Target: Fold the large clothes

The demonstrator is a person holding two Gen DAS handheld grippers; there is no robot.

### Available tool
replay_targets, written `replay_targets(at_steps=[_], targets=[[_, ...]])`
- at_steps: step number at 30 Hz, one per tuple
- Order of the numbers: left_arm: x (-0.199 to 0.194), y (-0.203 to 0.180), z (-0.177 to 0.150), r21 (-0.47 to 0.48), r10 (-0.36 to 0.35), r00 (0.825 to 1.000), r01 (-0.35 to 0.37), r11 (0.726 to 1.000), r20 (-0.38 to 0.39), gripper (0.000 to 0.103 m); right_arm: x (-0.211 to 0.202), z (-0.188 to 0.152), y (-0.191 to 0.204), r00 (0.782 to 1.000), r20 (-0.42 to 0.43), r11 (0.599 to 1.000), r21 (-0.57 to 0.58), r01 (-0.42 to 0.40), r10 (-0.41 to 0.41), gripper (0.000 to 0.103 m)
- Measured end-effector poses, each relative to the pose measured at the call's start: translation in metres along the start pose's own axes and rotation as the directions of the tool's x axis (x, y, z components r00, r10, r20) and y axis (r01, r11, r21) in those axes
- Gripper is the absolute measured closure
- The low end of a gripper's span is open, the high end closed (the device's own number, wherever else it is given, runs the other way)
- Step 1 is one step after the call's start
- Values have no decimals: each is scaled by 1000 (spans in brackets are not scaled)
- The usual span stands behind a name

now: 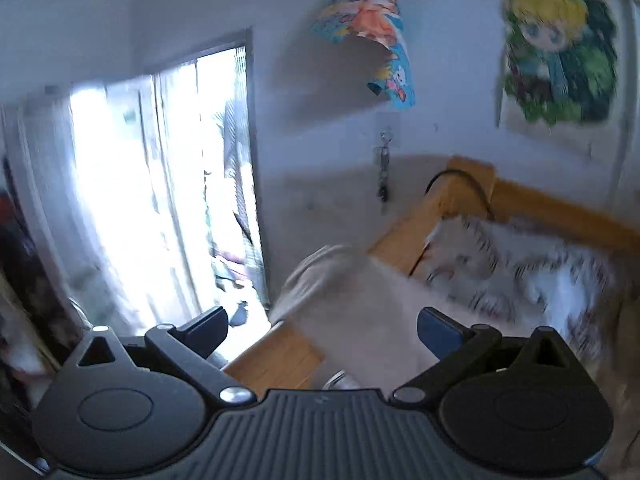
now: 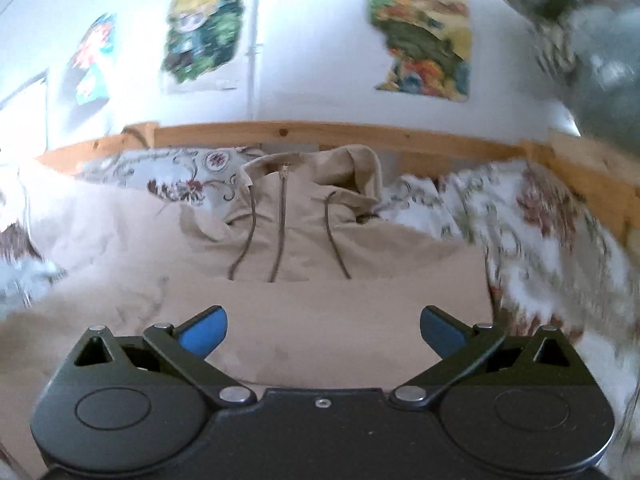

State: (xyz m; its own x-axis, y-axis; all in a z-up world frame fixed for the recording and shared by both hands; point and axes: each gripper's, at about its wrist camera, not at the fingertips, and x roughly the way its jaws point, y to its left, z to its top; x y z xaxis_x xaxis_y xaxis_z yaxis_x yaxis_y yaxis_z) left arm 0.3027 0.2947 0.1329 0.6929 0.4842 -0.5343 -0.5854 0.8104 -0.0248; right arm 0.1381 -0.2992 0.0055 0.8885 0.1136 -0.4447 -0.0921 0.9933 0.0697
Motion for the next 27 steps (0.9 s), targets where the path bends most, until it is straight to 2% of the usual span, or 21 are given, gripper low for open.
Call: replay_targets(at_steps=[2, 4, 7, 8, 9, 11, 12, 15, 19, 21, 23, 25, 27], targets=[[14, -4, 7, -24, -18, 1000, 18, 1000, -10, 1, 5, -11, 5, 999, -17, 998, 41, -48, 49, 1], [26, -8, 12, -23, -12, 999, 11, 1000, -45, 1, 14, -21, 12, 996, -37, 996, -10, -87, 86, 1], [45, -26, 17, 49, 94, 993, -90, 995, -78, 13, 26, -33, 13, 996, -60, 997, -40, -69, 66, 1], [52, -30, 18, 75, 128, 988, -122, 990, -87, 24, 29, -35, 11, 995, -73, 997, -22, -70, 68, 1], [58, -34, 19, 98, 158, 982, -148, 984, -102, 39, 31, -38, 8, 994, -86, 998, -1, -68, 68, 1], [64, -34, 18, 101, 154, 982, -142, 985, -114, 59, 34, -40, 4, 993, -100, 998, 20, -60, 61, 1], [61, -33, 16, 90, 158, 983, -150, 985, -93, 69, 34, -40, 3, 994, -97, 998, 25, -55, 57, 1], [54, -33, 10, 86, 156, 987, -152, 985, -36, 84, 35, -39, 1, 995, -90, 998, 32, -49, 52, 1], [26, -35, 5, 38, 112, 988, -117, 992, 110, 89, 30, -36, 2, 995, -77, 997, 36, -63, 65, 1], [-1, -47, -1, 82, 45, 970, -67, 994, 239, 90, 25, -33, 1, 996, -57, 997, 40, -72, 74, 1], [-28, -66, -7, 167, -47, 940, -10, 986, 337, 90, 19, -28, -1, 997, -32, 996, 48, -72, 73, 1], [-59, -89, -12, 237, -185, 903, 96, 967, 389, 90, 15, -25, -8, 997, -7, 996, 63, -71, 71, 1], [-86, -116, -18, 324, -345, 849, 221, 920, 400, 90, 12, -22, -15, 998, 17, 995, 75, -67, 65, 1]])
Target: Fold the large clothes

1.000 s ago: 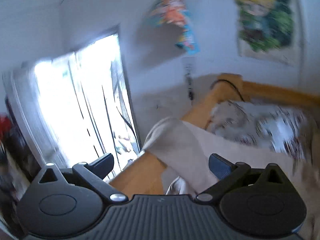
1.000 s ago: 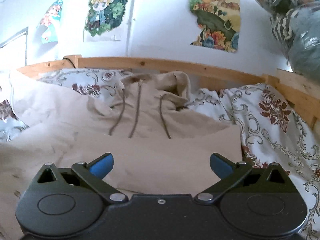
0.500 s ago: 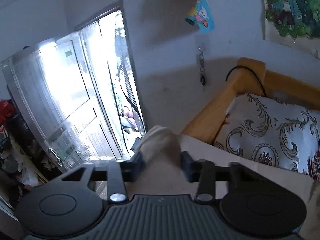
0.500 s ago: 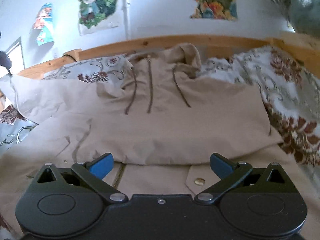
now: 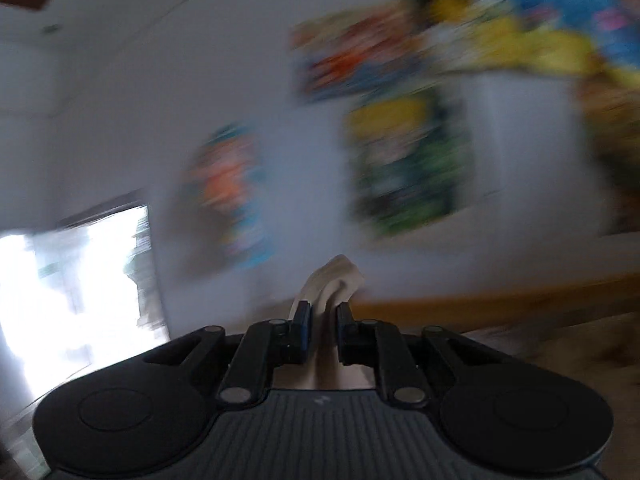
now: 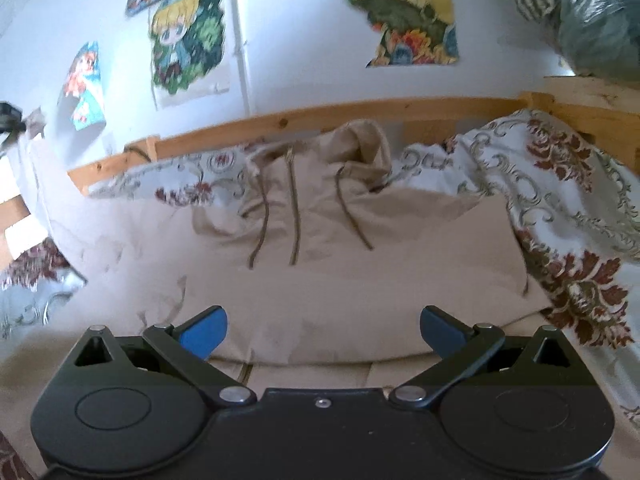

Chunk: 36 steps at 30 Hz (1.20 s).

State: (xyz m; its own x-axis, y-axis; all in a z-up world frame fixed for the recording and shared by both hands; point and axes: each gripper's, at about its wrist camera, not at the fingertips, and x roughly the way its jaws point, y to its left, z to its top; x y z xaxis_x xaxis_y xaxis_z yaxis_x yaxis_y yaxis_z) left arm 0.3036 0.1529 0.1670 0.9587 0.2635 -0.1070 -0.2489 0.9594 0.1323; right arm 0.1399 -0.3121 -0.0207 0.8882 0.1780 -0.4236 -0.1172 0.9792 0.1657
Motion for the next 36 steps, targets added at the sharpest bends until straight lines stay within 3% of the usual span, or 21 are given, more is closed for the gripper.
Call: replay_targets(at_steps=[2, 3, 6, 8, 10, 11, 12, 14, 15, 18, 24, 26, 28, 31, 34, 36], targets=[[-13, -37, 9, 54, -130, 991, 128, 990, 36, 89, -4, 1, -9, 1000, 19, 1000, 9, 22, -23, 1], [-18, -58, 11, 76, -202, 978, 199, 977, 43, 89, -6, 3, -15, 999, 29, 999, 16, 37, -37, 1], [-28, -115, 8, 106, -387, 922, 383, 918, 14, 88, -13, 5, -30, 995, 57, 996, 35, 80, -82, 1], [-28, -150, -7, 85, -491, 870, 494, 866, -52, 85, -15, 7, -40, 991, 71, 993, 49, 110, -113, 1], [-28, -172, -21, 42, -571, 809, 581, 813, -139, 71, -16, 6, -48, 987, 79, 989, 57, 139, -143, 1], [-32, -181, -31, 5, -616, 765, 628, 778, -187, 57, -16, 5, -53, 984, 80, 987, 61, 151, -156, 1], [-35, -184, -38, -24, -641, 739, 651, 759, -207, 42, -16, 3, -57, 983, 78, 985, 68, 159, -164, 1], [-40, -182, -50, -72, -673, 698, 679, 730, -245, 23, -15, 0, -62, 982, 71, 983, 78, 168, -173, 1], [-40, -177, -55, -85, -677, 691, 681, 727, -255, 20, -14, -1, -63, 983, 66, 982, 83, 168, -173, 1], [-45, -150, -67, -88, -663, 689, 671, 736, -293, 14, -11, -3, -63, 987, 59, 985, 95, 142, -148, 1], [-35, -87, -98, -36, -489, 780, 518, 855, -390, 5, -2, -8, -47, 999, 44, 997, 72, 20, -23, 1], [-24, -71, -115, -9, -425, 799, 466, 885, -425, 5, 2, -8, -38, 1000, 21, 998, 61, -24, 22, 1], [-12, -52, -134, 1, -382, 804, 430, 903, -456, 5, 8, -4, -31, 998, 10, 997, 52, -56, 55, 3], [6, -33, -161, 8, -342, 792, 401, 916, -505, 5, 35, 13, -25, 993, -3, 991, 52, -120, 120, 6], [18, -29, -181, 42, -322, 778, 406, 913, -539, 5, 87, 33, -18, 982, -85, 984, 71, -166, 171, 8], [23, -31, -192, 82, -300, 782, 406, 910, -546, 5, 128, 40, -13, 969, -167, 979, 124, -162, 182, 10]])
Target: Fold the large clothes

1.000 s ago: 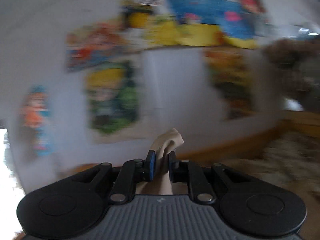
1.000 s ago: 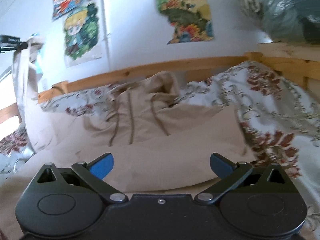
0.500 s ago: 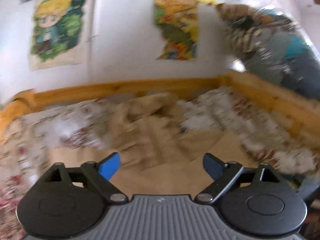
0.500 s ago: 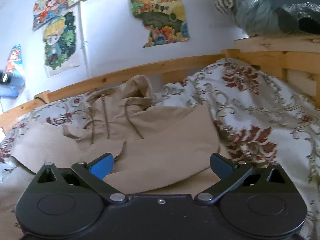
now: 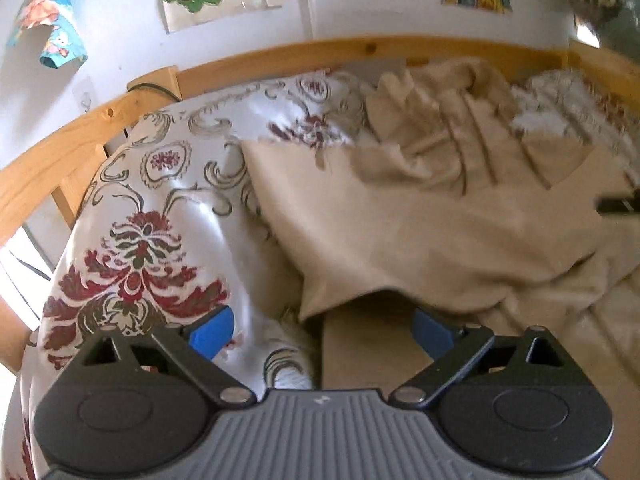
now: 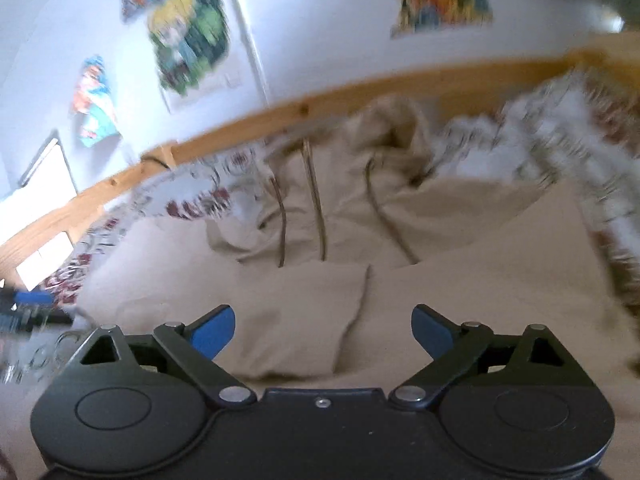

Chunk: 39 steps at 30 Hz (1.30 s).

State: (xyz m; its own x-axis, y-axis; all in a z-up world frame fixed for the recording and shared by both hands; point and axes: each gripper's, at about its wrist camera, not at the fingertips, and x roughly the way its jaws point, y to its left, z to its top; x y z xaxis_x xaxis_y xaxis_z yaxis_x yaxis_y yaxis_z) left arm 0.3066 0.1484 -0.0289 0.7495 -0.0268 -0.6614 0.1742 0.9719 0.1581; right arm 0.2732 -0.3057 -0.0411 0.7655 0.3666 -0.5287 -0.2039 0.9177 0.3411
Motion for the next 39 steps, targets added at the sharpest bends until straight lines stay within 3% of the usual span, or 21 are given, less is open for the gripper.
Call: replay_targets(at_steps=[1, 3, 7, 11, 16, 18, 20, 23, 26, 27, 29, 31, 33, 35, 39], targets=[[5, -1, -3, 17, 15, 1000, -15, 1000, -4, 5, 16, 3, 0, 999, -41, 1000, 23, 0, 1, 11], [14, -5, -5, 31, 44, 999, -44, 999, -10, 7, 48, 5, 1, 993, -115, 998, 68, 12, -4, 25], [28, -16, -3, 46, 104, 995, -104, 993, 9, 12, 71, 1, 14, 988, -150, 999, 24, 47, -43, 60], [42, -28, 4, 103, 210, 978, -208, 973, -1, 41, 57, 10, 16, 995, -96, 999, 1, 38, -38, 103], [40, -36, 8, 139, 238, 971, -239, 961, 25, 70, -9, 31, 7, 992, 99, 996, -35, 76, -73, 103], [39, -40, 8, 158, 224, 974, -224, 962, 19, 76, -38, 32, -3, 978, 171, 991, -40, 127, -119, 103], [38, -46, 6, 175, 222, 975, -220, 960, 11, 78, -48, 30, -9, 968, 180, 979, -75, 189, -173, 103], [39, -48, 2, 179, 135, 989, -121, 976, -63, 74, -48, 17, -21, 962, 136, 965, -81, 248, -236, 103], [24, -45, -10, 182, 73, 996, -65, 981, -41, 53, -43, -2, -27, 959, 89, 955, -106, 276, -267, 101], [18, -43, -14, 181, 50, 998, -44, 983, -30, 51, -42, -7, -30, 961, 71, 957, -100, 273, -267, 97], [6, -35, -17, 164, -12, 1000, 17, 986, -28, 47, -39, -17, -33, 965, 54, 961, -91, 259, -255, 77], [-5, -26, -17, 129, -67, 998, 67, 989, -3, 35, -41, -24, -37, 974, 50, 972, -76, 222, -219, 65], [-10, -19, -11, 90, -76, 996, 72, 993, 36, 22, -41, -27, -42, 978, 49, 978, -42, 206, -204, 50], [-5, -16, 0, 46, -64, 996, 62, 997, 54, 22, -36, -25, -48, 982, 35, 982, 14, 187, -187, 36], [28, -18, 22, 6, 0, 1000, -1, 1000, 25, 25, -15, -21, -50, 981, -28, 981, 25, 193, -193, 41]])
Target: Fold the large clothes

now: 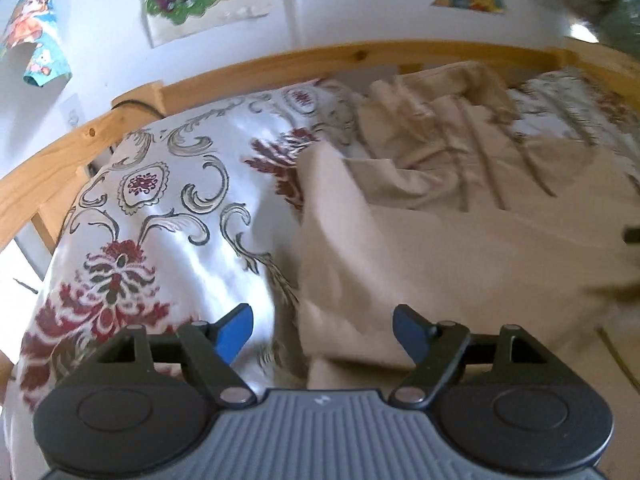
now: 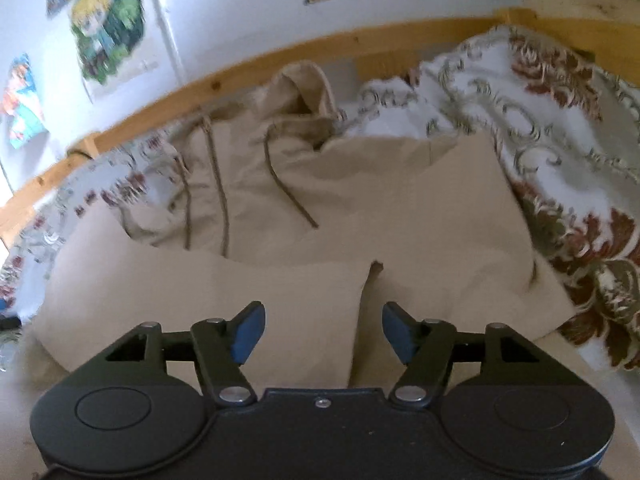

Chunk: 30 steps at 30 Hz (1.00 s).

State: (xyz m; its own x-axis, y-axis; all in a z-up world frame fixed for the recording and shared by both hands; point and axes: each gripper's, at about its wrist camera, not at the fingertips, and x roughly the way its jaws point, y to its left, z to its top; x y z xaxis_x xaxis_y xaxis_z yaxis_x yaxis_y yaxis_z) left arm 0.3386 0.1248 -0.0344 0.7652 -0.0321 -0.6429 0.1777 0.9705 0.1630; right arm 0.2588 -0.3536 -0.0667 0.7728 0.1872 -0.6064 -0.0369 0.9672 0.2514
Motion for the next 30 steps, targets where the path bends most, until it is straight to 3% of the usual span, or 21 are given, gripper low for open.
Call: replay_targets(at_steps=[1, 2, 3, 4, 5, 6, 8, 10, 13, 16, 17, 18, 20, 23, 26, 28, 30], targets=[[10, -1, 3, -6, 4, 1000, -4, 1000, -11, 30, 5, 0, 2, 1000, -16, 1000, -7, -4, 4, 52], [19, -1, 6, -14, 12, 999, -12, 1000, -29, 43, 10, 0, 4, 1000, -30, 1000, -18, -5, 5, 74], [29, 0, 9, -27, 26, 998, -27, 999, -54, 62, 12, 0, 7, 1000, -30, 999, -39, 0, -2, 87], [36, 1, 9, -47, 43, 996, -46, 998, -74, 72, 13, 1, 12, 1000, -20, 997, -76, 9, -10, 103], [41, 3, 9, -75, 63, 994, -70, 995, -87, 91, 11, 3, 17, 1000, 6, 992, -122, 17, -16, 103], [43, 5, 9, -98, 98, 991, -107, 989, -91, 102, 5, 6, 21, 999, 50, 987, -159, 24, -16, 103], [43, 6, 7, -112, 177, 980, -186, 976, -90, 103, -11, 15, 29, 985, 170, 970, -232, 70, -30, 103], [46, 7, 3, -105, 182, 977, -194, 975, -111, 103, -17, 22, 33, 972, 231, 959, -264, 105, -42, 103], [37, 10, 1, -121, 143, 986, -152, 981, -83, 103, 2, 24, 29, 981, 174, 952, -275, 133, -87, 103], [21, 14, 5, -133, 91, 995, -96, 986, -43, 96, 14, 13, 24, 983, 122, 945, -279, 168, -139, 93], [15, 15, 7, -128, 73, 997, -75, 989, -24, 77, 11, 10, 22, 980, 134, 948, -265, 175, -144, 86], [10, 15, 12, -117, 61, 998, -61, 991, -2, 43, 8, 8, 21, 978, 149, 950, -256, 180, -146, 82], [3, 14, 21, -101, 72, 996, -67, 993, 46, 23, 5, 8, 26, 974, 180, 946, -266, 186, -141, 59], [7, 9, 43, -61, 63, 996, -59, 996, 55, 22, 7, 16, 43, 974, 221, 930, -346, 123, -47, 44], [30, 1, 61, -50, 89, 995, -87, 995, 51, 22, 14, 16, 60, 978, 187, 903, -430, -4, 93, 33], [50, -4, 72, -46, 118, 991, -115, 992, 66, 29, 21, 9, 69, 978, 140, 866, -497, -64, 152, 32], [70, -8, 81, -24, 170, 982, -169, 985, 80, 48, 25, -3, 74, 982, 125, 830, -555, -50, 143, 31]])
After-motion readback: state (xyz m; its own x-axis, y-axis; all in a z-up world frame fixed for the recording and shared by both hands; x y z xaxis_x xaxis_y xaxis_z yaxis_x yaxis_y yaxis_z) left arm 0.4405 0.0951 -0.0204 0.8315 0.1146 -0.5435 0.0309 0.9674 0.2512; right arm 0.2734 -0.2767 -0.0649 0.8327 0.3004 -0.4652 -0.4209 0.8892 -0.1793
